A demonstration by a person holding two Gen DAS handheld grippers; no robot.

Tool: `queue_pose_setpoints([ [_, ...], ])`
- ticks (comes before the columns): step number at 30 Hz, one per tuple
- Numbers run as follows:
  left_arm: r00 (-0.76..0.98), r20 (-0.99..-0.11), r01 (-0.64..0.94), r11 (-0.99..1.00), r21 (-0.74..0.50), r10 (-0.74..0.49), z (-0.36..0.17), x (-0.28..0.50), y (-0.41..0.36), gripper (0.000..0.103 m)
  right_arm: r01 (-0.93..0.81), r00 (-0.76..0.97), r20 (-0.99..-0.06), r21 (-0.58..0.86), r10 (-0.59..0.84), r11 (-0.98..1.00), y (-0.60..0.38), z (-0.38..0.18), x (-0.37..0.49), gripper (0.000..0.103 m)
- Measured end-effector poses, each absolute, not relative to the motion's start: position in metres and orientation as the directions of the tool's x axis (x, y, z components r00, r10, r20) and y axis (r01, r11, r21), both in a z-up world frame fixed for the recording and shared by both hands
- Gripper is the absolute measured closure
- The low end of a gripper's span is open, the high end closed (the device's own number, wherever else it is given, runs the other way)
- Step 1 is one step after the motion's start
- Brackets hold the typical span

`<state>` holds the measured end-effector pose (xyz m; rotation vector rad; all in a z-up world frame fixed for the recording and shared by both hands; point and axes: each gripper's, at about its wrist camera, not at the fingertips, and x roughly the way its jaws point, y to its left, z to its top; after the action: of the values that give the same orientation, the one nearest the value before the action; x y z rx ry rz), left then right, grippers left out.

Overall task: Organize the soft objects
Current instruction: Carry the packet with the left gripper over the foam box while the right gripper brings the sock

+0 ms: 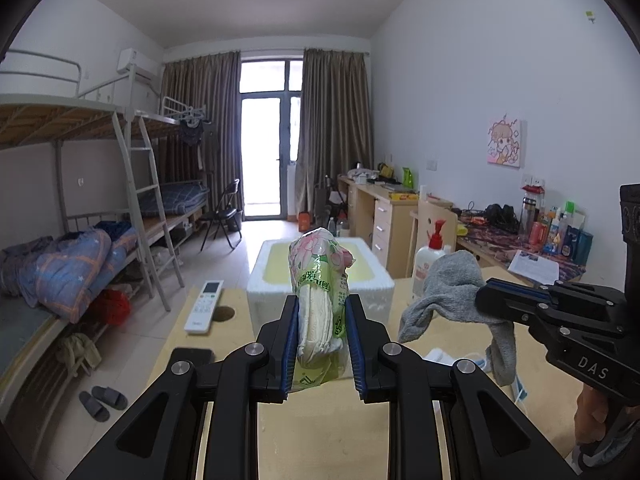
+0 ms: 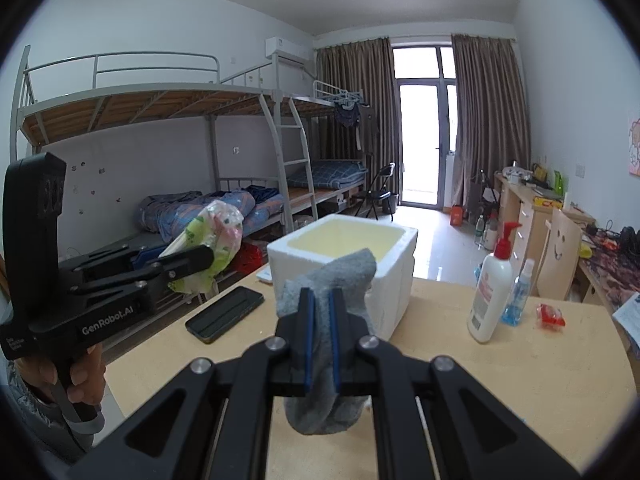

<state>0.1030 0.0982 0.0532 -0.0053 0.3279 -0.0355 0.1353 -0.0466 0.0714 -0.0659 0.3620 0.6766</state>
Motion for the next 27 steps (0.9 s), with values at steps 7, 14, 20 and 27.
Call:
queue_pose_setpoints([
  [7, 0.952, -0.302, 0.042, 0.999, -0.003, -0.041, 0.070, 0.114, 0.100, 0.079, -0.611, 0.744, -0.313, 0.039, 0.591, 0.790, -0.041, 0.088, 0.144, 0.093],
  [14, 0.953, -0.294, 0.071, 0.997, 0.000, -0.068, 0.080, 0.131, 0.101, 0.079, -0.613, 0.751, -0.296, 0.019, 0.590, 0.790, -0.033, 0.098, 0.158, 0.093],
  [20, 0.949, -0.304, 0.081, 0.997, -0.016, -0.082, 0.082, 0.148, 0.107, 0.079, -0.612, 0.754, -0.288, 0.018, 0.591, 0.790, -0.025, 0.101, 0.171, 0.093],
  [27, 0.943, -0.323, 0.073, 0.997, -0.033, -0.080, 0.080, 0.174, 0.115, 0.079, -0.609, 0.749, -0.301, 0.038, 0.591, 0.792, -0.018, 0.096, 0.193, 0.093],
])
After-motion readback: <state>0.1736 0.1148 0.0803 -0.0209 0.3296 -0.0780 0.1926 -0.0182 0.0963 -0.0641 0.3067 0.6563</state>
